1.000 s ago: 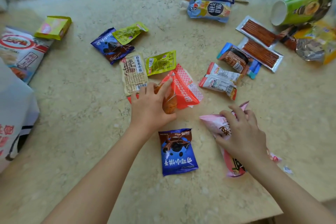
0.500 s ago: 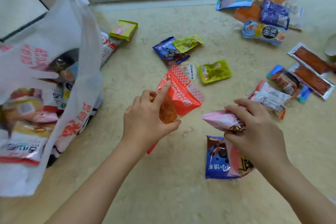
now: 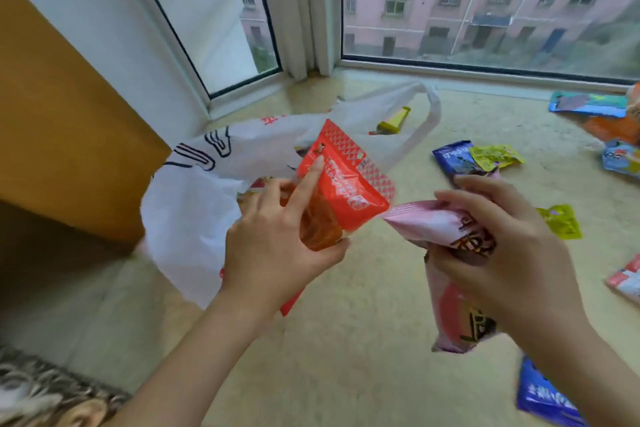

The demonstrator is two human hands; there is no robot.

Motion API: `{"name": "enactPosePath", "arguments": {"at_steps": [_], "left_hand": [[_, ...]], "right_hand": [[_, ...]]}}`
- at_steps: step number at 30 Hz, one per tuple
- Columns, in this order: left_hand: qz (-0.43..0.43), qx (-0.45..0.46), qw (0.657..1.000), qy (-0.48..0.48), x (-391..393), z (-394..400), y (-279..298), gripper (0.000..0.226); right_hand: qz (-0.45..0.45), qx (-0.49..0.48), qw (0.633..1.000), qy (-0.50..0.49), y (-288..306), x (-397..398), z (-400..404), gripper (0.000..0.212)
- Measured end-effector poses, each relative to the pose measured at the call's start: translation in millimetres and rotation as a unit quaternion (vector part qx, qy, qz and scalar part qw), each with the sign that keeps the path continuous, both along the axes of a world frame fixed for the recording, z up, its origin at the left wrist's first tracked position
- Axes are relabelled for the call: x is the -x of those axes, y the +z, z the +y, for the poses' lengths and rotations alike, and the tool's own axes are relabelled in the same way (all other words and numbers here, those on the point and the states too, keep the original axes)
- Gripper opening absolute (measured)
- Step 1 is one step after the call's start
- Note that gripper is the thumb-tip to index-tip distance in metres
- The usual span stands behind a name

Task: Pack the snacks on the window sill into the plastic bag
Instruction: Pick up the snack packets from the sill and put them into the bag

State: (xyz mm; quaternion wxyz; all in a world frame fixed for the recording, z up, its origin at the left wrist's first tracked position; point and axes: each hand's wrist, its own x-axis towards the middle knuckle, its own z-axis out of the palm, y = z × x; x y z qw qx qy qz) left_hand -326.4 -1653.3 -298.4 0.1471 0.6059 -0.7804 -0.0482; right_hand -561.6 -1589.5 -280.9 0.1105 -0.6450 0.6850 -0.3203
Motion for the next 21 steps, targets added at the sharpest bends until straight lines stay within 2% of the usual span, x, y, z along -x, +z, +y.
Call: {"name": "enactPosePath", "arguments": {"at_steps": [5,9,12,15,16,19,21], "left_hand": [[0.022,-0.088,0.994,0.057,-38.2,-26.6,-31.1,0.099],[0.063,-0.063,0.993,0.075,-29.3,-55.3,-55.8,0.097],[0.044,-0.006,0.995,0.084,-13.6,-72.6,-68.0,0.087],[0.033,-0.006,0.997,0.063,-8.4,-79.3,-83.9,0.071],[0.024,-0.012,0.998,0.056,-11.2,-79.1,-91.1,0.072],[-0.032,-0.087,0.995,0.038,-30.8,-73.8,-101.1,0.108],[-0.070,-0.119,0.990,0.013,-49.3,-68.8,-101.7,0.115]], "right_hand": [[-0.023,0.045,0.999,0.014,14.1,-59.3,-42.6,0.057],[-0.049,0.083,0.995,0.025,23.4,-96.7,-83.5,0.049],[-0.049,0.091,0.995,0.013,30.7,-110.0,-115.5,0.047],[-0.078,0.101,0.992,-0.010,24.1,-120.7,-144.5,0.043],[-0.087,0.102,0.991,-0.015,16.2,-124.1,-151.4,0.043],[-0.109,0.096,0.989,-0.026,-19.6,-131.4,-158.6,0.044],[-0.123,0.092,0.987,-0.041,-43.6,-135.6,-153.9,0.044]]}}
